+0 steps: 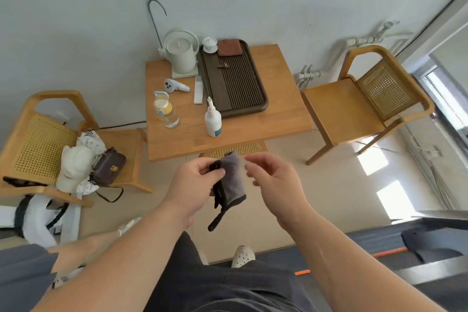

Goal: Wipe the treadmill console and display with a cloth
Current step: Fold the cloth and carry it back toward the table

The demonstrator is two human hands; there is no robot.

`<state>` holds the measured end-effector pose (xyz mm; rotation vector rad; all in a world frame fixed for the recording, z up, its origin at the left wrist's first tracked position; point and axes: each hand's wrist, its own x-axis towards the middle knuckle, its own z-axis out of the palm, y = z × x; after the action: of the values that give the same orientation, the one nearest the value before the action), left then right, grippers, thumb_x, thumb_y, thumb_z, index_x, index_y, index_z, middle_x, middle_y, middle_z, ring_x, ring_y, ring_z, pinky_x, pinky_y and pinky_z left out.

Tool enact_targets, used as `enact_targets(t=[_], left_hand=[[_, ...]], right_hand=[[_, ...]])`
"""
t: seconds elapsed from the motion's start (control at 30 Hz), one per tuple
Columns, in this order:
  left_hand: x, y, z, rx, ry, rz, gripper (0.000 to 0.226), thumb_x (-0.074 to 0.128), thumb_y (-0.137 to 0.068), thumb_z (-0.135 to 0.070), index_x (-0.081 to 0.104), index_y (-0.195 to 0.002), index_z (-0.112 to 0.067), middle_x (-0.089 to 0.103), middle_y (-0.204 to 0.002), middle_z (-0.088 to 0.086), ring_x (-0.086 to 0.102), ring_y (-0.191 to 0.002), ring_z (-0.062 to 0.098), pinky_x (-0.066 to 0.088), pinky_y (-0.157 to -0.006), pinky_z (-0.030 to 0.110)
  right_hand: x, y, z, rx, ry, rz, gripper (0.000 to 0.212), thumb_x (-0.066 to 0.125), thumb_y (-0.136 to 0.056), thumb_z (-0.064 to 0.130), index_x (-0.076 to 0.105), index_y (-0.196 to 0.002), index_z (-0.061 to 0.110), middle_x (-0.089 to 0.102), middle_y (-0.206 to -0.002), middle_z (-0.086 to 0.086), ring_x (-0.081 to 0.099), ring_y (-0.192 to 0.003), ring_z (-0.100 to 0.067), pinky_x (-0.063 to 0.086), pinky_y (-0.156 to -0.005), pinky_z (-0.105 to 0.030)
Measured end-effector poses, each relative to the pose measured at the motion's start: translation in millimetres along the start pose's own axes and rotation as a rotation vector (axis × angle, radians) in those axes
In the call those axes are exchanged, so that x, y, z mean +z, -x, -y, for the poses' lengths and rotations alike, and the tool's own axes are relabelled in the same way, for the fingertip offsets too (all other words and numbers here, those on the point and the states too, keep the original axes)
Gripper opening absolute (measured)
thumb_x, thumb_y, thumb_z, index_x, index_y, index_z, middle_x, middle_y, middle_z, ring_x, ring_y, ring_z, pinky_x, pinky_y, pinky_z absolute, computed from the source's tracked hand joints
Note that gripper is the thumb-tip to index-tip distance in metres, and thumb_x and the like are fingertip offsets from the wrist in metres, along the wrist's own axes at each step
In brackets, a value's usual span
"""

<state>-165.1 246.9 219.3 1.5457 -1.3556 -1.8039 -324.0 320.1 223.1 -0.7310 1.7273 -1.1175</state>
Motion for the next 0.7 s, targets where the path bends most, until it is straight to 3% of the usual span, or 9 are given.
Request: enact_targets(t=[0.1, 0.2, 0.3, 0.4, 0.5, 0.6, 0.7], left_hand=[[0.5, -48.5, -1.5, -0.036, 0.011, 0.104, 0.019, 0.059, -0.099, -0.011, 0.076, -0.104, -0.018, 0.078, -0.101, 0.006, 0.073, -0.097, 0.023, 0.059, -0.082, 0.04], [5.1, -112.7, 9.1, -0.085, 0.124, 0.172, 0.021, 0.055, -0.1, -0.011, 0.075, -0.107, -0.014, 0.075, -0.108, 0.016, 0.07, -0.097, 0.028, 0.058, -0.084, 0.05], [11.7, -190.2, 37.6, -0.144, 0.223, 0.165, 0.023, 0.051, -0.102, -0.008, 0.069, -0.116, -0.009, 0.073, -0.113, 0.018, 0.069, -0.103, 0.032, 0.056, -0.09, 0.053], [16.0, -267.0, 81.8, -0.188, 0.259, 0.174, 0.023, 0.05, -0.103, -0.009, 0.065, -0.12, -0.011, 0.073, -0.115, 0.014, 0.072, -0.101, 0.03, 0.06, -0.082, 0.048], [18.1, -318.6, 111.9, -0.21, 0.204, 0.252, 0.024, 0.051, -0.102, -0.013, 0.063, -0.123, -0.018, 0.073, -0.117, 0.011, 0.073, -0.103, 0.031, 0.06, -0.073, 0.041], [19.7, -339.9, 116.7, -0.252, 0.224, 0.292, 0.027, 0.052, -0.101, -0.01, 0.062, -0.125, -0.018, 0.072, -0.119, 0.011, 0.072, -0.105, 0.03, 0.06, -0.078, 0.042], [25.3, -356.5, 111.6, -0.271, 0.226, 0.319, 0.035, 0.05, -0.1, -0.006, 0.057, -0.132, -0.018, 0.069, -0.123, 0.013, 0.072, -0.105, 0.03, 0.06, -0.073, 0.04]], right_hand=[[-12.0, -48.0, -23.2, 0.136, 0.031, 0.118, 0.046, 0.072, -0.094, 0.038, 0.058, -0.137, 0.035, 0.065, -0.125, 0.012, 0.06, -0.115, -0.004, 0.047, -0.095, -0.028], [-14.3, -105.3, -52.1, 0.249, -0.114, 0.319, 0.04, 0.064, -0.099, 0.041, 0.064, -0.135, 0.023, 0.074, -0.125, 0.002, 0.067, -0.118, -0.017, 0.05, -0.106, -0.038], [-7.8, -165.5, -86.2, 0.266, -0.154, 0.229, 0.03, 0.062, -0.101, 0.03, 0.07, -0.124, 0.014, 0.076, -0.118, -0.01, 0.071, -0.112, -0.026, 0.055, -0.101, -0.044], [8.6, -224.9, -127.0, 0.216, -0.074, 0.105, 0.02, 0.062, -0.1, 0.02, 0.07, -0.117, 0.014, 0.076, -0.112, -0.014, 0.072, -0.097, -0.026, 0.057, -0.088, -0.044], [23.9, -267.3, -155.8, 0.219, -0.011, 0.024, 0.016, 0.062, -0.1, 0.021, 0.07, -0.114, 0.018, 0.077, -0.107, -0.012, 0.073, -0.101, -0.031, 0.058, -0.092, -0.048], [25.3, -285.0, -164.1, 0.287, -0.014, -0.03, 0.016, 0.062, -0.101, 0.02, 0.07, -0.114, 0.016, 0.077, -0.105, -0.011, 0.072, -0.104, -0.035, 0.059, -0.094, -0.053], [16.8, -303.1, -165.8, 0.315, 0.038, -0.074, 0.015, 0.062, -0.1, 0.019, 0.069, -0.113, 0.019, 0.078, -0.104, -0.008, 0.073, -0.101, -0.032, 0.06, -0.092, -0.052]])
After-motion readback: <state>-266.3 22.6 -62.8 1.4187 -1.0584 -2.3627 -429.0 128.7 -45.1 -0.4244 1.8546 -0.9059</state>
